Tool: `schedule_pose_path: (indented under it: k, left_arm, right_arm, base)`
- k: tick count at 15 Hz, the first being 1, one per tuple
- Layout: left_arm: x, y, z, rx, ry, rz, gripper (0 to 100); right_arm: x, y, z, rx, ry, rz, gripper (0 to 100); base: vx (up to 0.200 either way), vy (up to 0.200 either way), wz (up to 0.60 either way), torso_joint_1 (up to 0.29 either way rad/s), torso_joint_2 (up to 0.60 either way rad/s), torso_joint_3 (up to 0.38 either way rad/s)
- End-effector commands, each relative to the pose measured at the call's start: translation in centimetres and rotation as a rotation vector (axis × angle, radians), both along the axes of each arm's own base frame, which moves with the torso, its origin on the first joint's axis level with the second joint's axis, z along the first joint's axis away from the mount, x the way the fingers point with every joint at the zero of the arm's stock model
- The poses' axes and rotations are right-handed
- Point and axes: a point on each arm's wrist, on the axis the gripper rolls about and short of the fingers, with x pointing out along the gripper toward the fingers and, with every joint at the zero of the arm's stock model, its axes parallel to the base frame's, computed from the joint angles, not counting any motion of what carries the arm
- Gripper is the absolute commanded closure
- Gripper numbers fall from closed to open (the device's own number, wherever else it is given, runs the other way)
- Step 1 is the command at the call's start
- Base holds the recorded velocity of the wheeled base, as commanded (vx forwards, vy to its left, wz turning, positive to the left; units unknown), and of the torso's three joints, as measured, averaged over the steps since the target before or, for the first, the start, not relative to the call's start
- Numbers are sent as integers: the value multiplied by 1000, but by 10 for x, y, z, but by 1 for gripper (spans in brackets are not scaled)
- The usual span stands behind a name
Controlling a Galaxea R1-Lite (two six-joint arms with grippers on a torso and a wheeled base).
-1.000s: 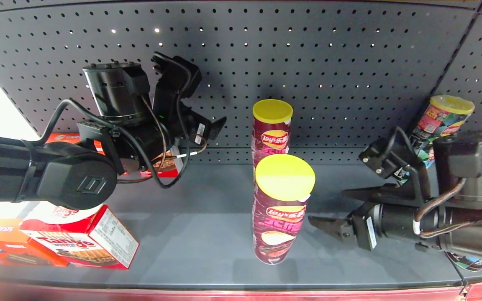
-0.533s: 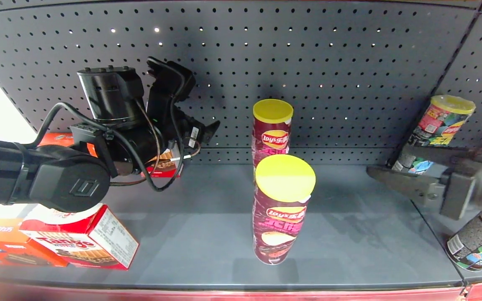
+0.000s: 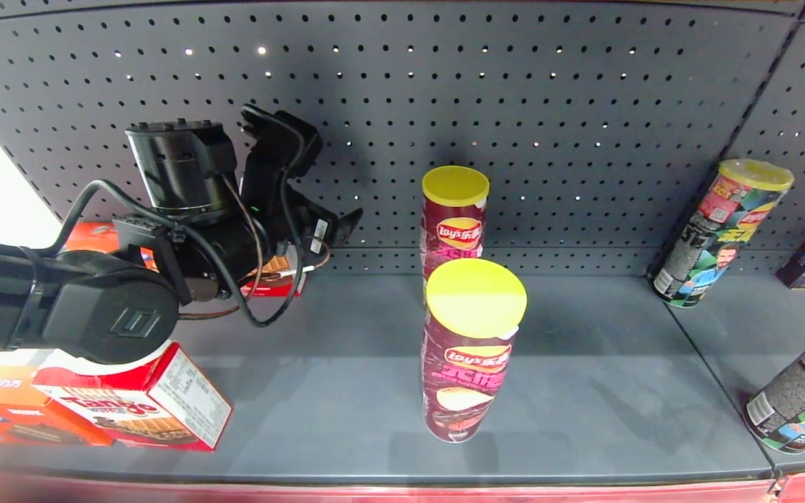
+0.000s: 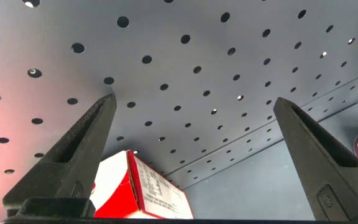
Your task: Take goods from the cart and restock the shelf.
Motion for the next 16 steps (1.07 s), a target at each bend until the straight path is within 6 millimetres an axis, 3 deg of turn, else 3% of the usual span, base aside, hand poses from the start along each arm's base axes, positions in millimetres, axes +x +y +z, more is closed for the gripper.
schedule_pose_path:
  k: [1, 3, 4, 5, 6, 13, 16]
  left_arm:
    - [-1, 0, 1, -1, -2, 0, 0]
    - [0, 0, 3, -3, -8, -2, 0]
    - [0, 0, 3, -3, -8, -2, 0]
    - [0, 0, 4, -6, -13, -2, 0]
    - [-1, 0, 6, -7, -16, -2, 0]
    - [-8, 9, 15, -18, -40, 13, 0]
    - [-6, 11, 18, -22, -49, 18, 0]
  right_arm:
    - [-36, -23, -30, 14, -54, -23, 0]
    - [-50, -32, -65, 5, -41, -47, 0]
    - [-50, -32, -65, 5, -41, -47, 0]
    - [-62, -39, -108, -12, -14, -52, 0]
    - [-63, -40, -124, -25, 9, -55, 0]
    - [-77, -47, -190, -72, 102, -108, 0]
    - [-88, -51, -198, -61, 120, -136, 0]
  base:
    - [0, 0, 0, 0, 0, 0]
    - [0, 0, 0, 0, 0, 0]
    - [0, 0, 0, 0, 0, 0]
    - [0, 0, 0, 0, 0, 0]
    - [0, 0, 0, 0, 0, 0]
    - [0, 0, 0, 0, 0, 0]
    - [0, 0, 0, 0, 0, 0]
